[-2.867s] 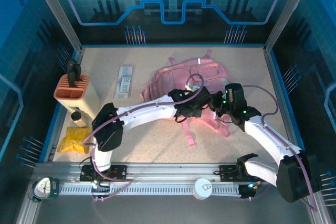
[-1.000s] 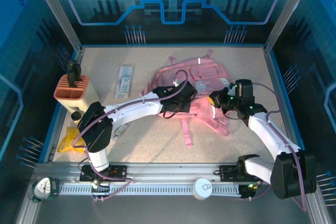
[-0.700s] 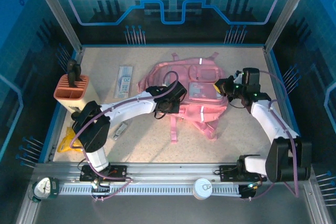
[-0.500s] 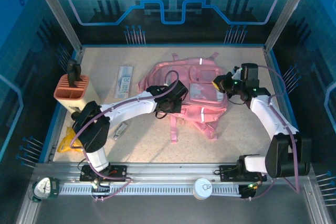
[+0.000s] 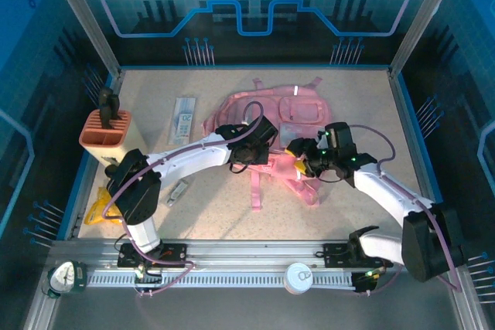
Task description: Pack the student bag
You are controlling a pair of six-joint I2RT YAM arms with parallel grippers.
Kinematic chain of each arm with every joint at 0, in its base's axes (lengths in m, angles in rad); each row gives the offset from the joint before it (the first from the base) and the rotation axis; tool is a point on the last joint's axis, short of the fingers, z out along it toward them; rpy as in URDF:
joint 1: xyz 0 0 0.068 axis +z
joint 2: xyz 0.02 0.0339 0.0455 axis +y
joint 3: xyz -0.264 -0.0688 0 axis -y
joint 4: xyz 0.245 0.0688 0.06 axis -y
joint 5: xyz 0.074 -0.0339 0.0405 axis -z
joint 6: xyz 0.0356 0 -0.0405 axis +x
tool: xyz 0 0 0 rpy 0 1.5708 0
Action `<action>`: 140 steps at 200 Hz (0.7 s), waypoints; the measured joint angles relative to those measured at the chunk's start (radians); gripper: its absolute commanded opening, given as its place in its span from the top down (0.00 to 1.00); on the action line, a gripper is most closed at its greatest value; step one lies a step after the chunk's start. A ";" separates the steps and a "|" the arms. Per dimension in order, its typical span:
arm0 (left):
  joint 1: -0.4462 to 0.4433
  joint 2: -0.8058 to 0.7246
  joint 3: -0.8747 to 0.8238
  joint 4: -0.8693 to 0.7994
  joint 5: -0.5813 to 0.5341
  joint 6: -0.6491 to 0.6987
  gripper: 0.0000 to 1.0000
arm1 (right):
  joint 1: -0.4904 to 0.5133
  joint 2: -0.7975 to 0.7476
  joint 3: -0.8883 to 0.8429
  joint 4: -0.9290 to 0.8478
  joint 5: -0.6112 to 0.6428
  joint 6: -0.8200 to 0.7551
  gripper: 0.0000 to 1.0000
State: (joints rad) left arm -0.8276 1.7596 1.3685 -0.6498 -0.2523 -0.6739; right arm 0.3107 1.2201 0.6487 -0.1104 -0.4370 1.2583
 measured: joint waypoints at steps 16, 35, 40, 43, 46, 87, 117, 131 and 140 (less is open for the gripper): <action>0.000 0.000 0.000 0.000 0.000 0.000 1.00 | 0.003 0.026 0.000 0.039 0.024 0.025 0.36; 0.000 0.000 0.000 0.000 0.004 0.000 1.00 | 0.003 0.058 0.000 0.075 0.054 0.047 0.44; 0.000 0.001 0.000 0.000 0.005 0.000 1.00 | 0.003 0.068 0.000 0.080 0.061 0.049 0.50; 0.000 0.001 0.000 0.000 0.005 0.001 1.00 | 0.003 0.073 0.000 0.083 0.063 0.046 0.53; 0.000 0.001 0.000 0.000 0.007 0.001 1.00 | 0.003 0.079 0.000 0.085 0.067 0.052 0.56; 0.000 0.001 0.001 -0.001 0.007 0.012 1.00 | -0.030 0.124 0.001 0.097 0.083 0.040 0.95; 0.000 0.001 0.001 -0.006 0.001 0.049 1.00 | -0.082 0.121 0.023 0.076 0.081 -0.026 1.00; 0.008 0.000 -0.002 -0.018 -0.005 0.070 1.00 | -0.118 0.117 0.040 0.050 0.077 -0.069 1.00; 0.018 -0.005 -0.013 -0.021 -0.004 0.083 1.00 | -0.150 0.116 0.052 0.032 0.068 -0.096 1.00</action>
State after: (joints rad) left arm -0.8097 1.7542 1.3552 -0.6704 -0.2565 -0.5907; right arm 0.1612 1.3365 0.7010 -0.0788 -0.3695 1.1625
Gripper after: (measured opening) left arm 0.050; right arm 0.057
